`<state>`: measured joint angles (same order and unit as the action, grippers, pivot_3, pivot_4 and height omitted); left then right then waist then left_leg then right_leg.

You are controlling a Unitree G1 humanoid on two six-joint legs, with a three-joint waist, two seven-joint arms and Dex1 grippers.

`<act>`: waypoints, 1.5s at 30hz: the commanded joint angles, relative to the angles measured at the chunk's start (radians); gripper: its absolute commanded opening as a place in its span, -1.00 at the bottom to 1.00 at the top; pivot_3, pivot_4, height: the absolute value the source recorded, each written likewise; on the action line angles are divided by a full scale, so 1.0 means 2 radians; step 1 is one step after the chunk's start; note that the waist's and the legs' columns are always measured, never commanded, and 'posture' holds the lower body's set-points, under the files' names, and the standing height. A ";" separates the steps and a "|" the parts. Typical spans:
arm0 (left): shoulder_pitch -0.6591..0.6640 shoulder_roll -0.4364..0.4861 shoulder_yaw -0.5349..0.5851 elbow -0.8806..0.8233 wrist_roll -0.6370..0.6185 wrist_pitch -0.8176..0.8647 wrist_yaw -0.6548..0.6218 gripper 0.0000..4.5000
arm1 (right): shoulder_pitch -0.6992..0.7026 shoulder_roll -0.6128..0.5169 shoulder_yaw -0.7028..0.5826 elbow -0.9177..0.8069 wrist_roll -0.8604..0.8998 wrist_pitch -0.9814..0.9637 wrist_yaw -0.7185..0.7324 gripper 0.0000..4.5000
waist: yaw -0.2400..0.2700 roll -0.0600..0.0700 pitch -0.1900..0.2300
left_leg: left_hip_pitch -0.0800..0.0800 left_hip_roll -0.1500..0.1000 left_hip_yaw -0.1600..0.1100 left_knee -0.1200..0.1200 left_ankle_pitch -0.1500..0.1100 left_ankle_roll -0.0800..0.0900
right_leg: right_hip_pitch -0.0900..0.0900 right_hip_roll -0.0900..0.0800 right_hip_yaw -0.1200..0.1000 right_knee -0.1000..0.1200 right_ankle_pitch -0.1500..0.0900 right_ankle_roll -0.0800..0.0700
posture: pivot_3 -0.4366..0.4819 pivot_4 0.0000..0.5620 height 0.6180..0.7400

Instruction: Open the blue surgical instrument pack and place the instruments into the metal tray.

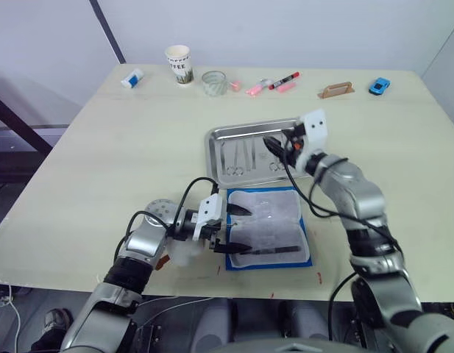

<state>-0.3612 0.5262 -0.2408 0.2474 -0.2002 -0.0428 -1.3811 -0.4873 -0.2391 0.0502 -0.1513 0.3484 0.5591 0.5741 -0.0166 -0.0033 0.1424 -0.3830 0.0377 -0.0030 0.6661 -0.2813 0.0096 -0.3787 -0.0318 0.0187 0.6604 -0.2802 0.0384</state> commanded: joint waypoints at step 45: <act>0.006 0.013 -0.008 0.051 0.008 -0.023 -0.030 1.00 | 0.191 -0.215 0.086 -0.111 -0.075 -0.178 0.252 0.98 | 0.002 -0.002 0.000 | 0.001 0.000 0.001 0.000 0.000 0.000 | 0.000 0.002 0.001 0.000 0.000 0.000 | -0.05 -0.47 1.00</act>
<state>-0.3851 0.5355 -0.2332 0.3232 -0.2073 -0.1167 -1.4366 -0.0944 -0.6687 0.2252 -0.3667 0.2060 0.2262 1.0834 -0.0118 -0.0072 0.1428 -0.3809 0.0376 -0.0019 0.6668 -0.2814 0.0096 -0.3780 -0.0272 0.0212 0.6600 -0.2808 0.0380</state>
